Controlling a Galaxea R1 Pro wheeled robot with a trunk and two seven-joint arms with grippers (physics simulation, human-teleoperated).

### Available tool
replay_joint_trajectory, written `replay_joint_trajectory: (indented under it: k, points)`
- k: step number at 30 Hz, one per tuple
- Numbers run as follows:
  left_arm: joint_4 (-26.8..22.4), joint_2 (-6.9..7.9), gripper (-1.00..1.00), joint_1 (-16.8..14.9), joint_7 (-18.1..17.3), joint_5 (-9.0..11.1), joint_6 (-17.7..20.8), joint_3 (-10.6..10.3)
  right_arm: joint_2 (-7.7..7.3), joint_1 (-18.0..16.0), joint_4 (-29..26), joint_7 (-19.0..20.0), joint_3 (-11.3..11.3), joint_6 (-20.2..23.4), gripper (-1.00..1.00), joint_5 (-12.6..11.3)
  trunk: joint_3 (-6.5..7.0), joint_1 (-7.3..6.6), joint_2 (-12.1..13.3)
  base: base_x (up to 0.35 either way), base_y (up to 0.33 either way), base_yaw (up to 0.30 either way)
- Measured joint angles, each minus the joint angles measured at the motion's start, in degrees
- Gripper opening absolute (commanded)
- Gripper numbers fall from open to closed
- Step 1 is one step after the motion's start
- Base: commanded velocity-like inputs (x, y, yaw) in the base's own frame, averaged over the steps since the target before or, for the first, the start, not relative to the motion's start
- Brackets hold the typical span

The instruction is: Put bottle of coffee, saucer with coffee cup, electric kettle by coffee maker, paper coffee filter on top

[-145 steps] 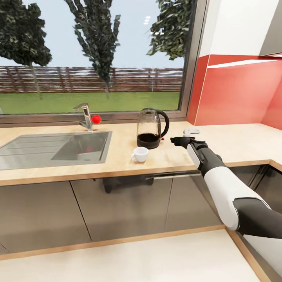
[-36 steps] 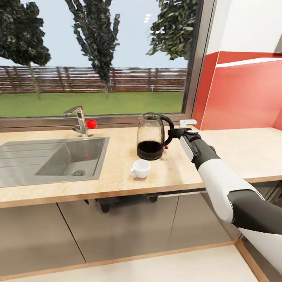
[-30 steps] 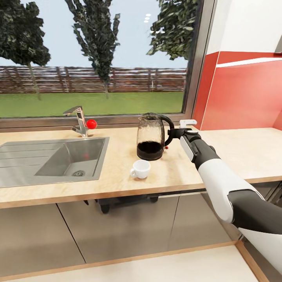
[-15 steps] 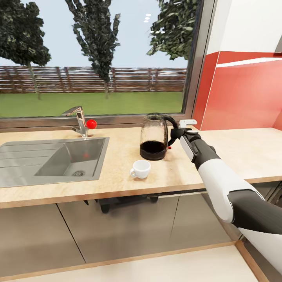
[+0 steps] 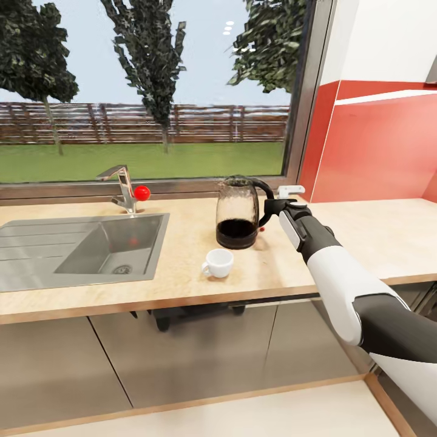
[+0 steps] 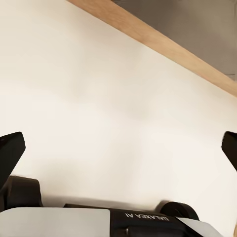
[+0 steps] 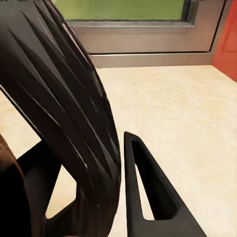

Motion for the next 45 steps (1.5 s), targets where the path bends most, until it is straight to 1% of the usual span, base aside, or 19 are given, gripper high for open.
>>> replay_joint_trajectory:
  k: [15,20,24,26,29,30,31,32,33,35,36,37,40,45]
  points:
    - [0.0,0.00,1.00,0.0,0.0,0.0,0.1,0.0,-0.12,0.0,-0.3,0.1,-0.1,0.5,-1.00,-0.2,2.69,-3.30,6.0,0.000,0.000,0.000]
    - [0.0,-0.01,1.00,0.0,0.1,0.0,0.1,0.0,-0.08,-0.5,-0.5,0.2,-0.1,3.5,-1.00,-0.4,3.59,-4.39,8.0,0.000,0.000,0.000]
    - [0.0,0.00,1.00,0.0,0.1,0.0,0.1,0.0,-0.02,-1.1,-0.9,0.7,-0.1,4.2,-1.00,-0.5,4.31,-5.27,9.6,0.000,0.000,0.000]
    - [0.0,0.00,1.00,0.0,0.1,0.0,0.1,0.0,0.03,-1.8,-2.1,2.1,-0.1,5.0,-1.00,-0.6,4.68,-5.72,10.4,0.000,0.000,0.000]
    - [0.0,0.00,1.00,0.0,0.1,0.0,0.1,0.0,0.06,-2.1,-3.7,2.6,-0.1,7.1,-1.00,-0.7,5.21,-6.37,11.6,0.000,0.000,0.000]
    - [0.0,0.00,1.00,0.0,0.1,0.0,0.1,0.0,0.08,-2.2,-5.1,2.8,-0.1,8.2,-1.00,-1.8,5.39,-6.59,12.0,0.000,0.000,0.000]
    - [0.0,0.00,1.00,0.0,0.1,0.0,0.0,0.0,0.09,-2.3,-6.1,2.8,-0.1,8.8,-1.00,-3.7,5.58,-6.82,12.4,0.000,0.000,0.000]
    - [0.0,0.00,1.00,0.0,0.1,0.0,0.1,0.0,0.08,-2.3,-6.4,2.8,-0.1,9.0,-1.00,-4.2,5.75,-7.03,12.8,0.000,0.000,0.000]
    - [0.0,-0.02,1.00,0.0,0.1,0.0,0.1,0.0,0.08,-2.3,-6.8,2.8,0.0,9.2,-1.00,-5.2,5.93,-7.25,13.2,0.000,0.000,0.000]
    - [0.0,-0.01,1.00,0.0,0.1,0.0,0.1,0.0,0.08,-2.3,-7.6,2.9,0.0,9.6,-1.00,-6.2,6.29,-7.69,14.0,0.000,0.000,0.000]
    - [0.0,-0.01,1.00,0.0,0.1,0.0,0.1,0.0,0.18,-2.3,-8.2,2.9,0.0,10.5,-1.00,-6.7,6.29,-7.70,14.1,0.000,0.000,0.000]
    - [0.0,-0.01,1.00,0.0,0.1,0.0,0.1,0.0,0.26,-2.3,-8.6,2.9,0.0,11.0,-1.00,-6.8,6.29,-7.70,14.1,0.000,0.000,0.000]
    - [0.0,0.00,1.00,0.0,0.1,0.0,0.1,0.0,1.17,-2.3,-10.7,2.9,0.1,14.0,-1.00,-7.2,6.29,-7.70,14.1,0.000,0.000,0.000]
    - [0.0,0.00,1.00,0.0,0.1,0.0,0.1,0.1,1.86,-2.3,-12.7,2.9,0.1,15.9,-1.00,-7.2,6.29,-7.70,14.1,0.000,0.000,0.000]
